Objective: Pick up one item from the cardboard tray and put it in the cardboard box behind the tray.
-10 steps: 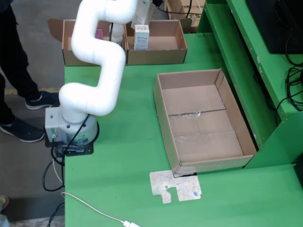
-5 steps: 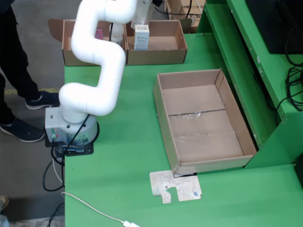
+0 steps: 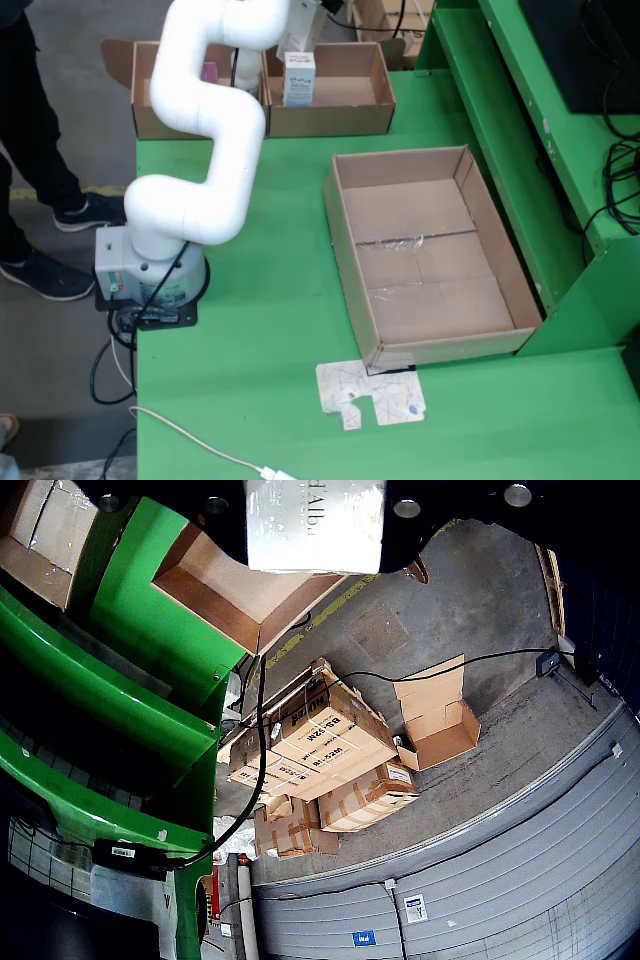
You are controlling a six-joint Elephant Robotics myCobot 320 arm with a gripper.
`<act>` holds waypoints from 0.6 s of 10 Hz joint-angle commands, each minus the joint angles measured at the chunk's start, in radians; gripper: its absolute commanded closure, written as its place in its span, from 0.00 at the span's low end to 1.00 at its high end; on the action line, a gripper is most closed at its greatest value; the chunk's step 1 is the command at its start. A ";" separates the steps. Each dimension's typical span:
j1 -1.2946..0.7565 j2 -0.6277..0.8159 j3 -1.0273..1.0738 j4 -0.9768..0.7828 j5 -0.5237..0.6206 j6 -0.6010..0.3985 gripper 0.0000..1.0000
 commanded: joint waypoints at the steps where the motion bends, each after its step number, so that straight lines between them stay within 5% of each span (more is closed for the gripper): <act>1: 0.006 0.040 0.029 0.018 -0.008 0.000 1.00; 6: 0.006 0.040 0.029 0.018 -0.008 0.000 0.50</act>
